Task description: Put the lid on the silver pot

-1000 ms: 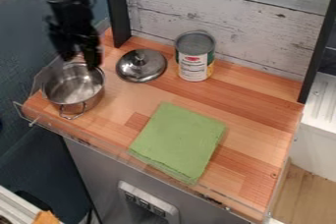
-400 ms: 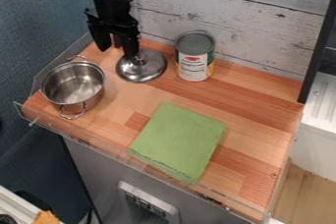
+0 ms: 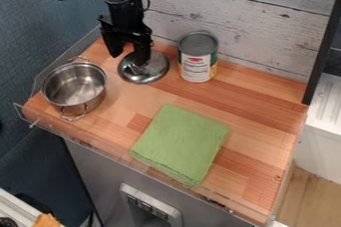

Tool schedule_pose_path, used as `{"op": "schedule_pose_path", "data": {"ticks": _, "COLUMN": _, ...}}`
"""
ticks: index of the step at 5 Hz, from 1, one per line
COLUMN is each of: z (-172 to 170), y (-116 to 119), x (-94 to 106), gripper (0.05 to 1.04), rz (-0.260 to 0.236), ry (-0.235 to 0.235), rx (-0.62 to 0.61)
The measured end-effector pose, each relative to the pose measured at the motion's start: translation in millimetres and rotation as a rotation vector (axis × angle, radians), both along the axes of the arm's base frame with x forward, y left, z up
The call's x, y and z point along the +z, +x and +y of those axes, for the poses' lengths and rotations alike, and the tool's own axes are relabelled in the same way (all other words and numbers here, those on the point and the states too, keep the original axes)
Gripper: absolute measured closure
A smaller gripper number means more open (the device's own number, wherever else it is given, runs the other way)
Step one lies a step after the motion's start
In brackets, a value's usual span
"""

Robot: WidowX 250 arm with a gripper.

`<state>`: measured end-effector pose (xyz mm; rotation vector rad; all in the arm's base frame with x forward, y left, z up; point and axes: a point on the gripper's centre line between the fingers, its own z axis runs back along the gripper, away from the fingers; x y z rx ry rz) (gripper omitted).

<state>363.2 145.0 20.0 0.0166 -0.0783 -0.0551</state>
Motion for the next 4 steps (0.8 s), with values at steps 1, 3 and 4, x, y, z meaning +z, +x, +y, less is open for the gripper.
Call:
{"op": "schedule_pose_path", "data": {"ticks": 1, "z": -4.8, "y": 6.2, "x": -3.1, "gripper": 0.083, "rz": -0.015, "ry": 0.004, "rx": -0.008}}
{"op": "schedule_pose_path", "data": {"ticks": 3, "z": -8.3, "y": 17.3, "x": -11.0, "gripper": 0.408, "rz": -0.025, "ry": 0.011, "rx": -0.008}}
{"op": "schedule_pose_path", "data": {"ticks": 4, "z": -7.6, "y": 16.6, "x": -11.6, "gripper": 0.713, "rz": -0.020, "ry": 0.016, "rx": -0.009}}
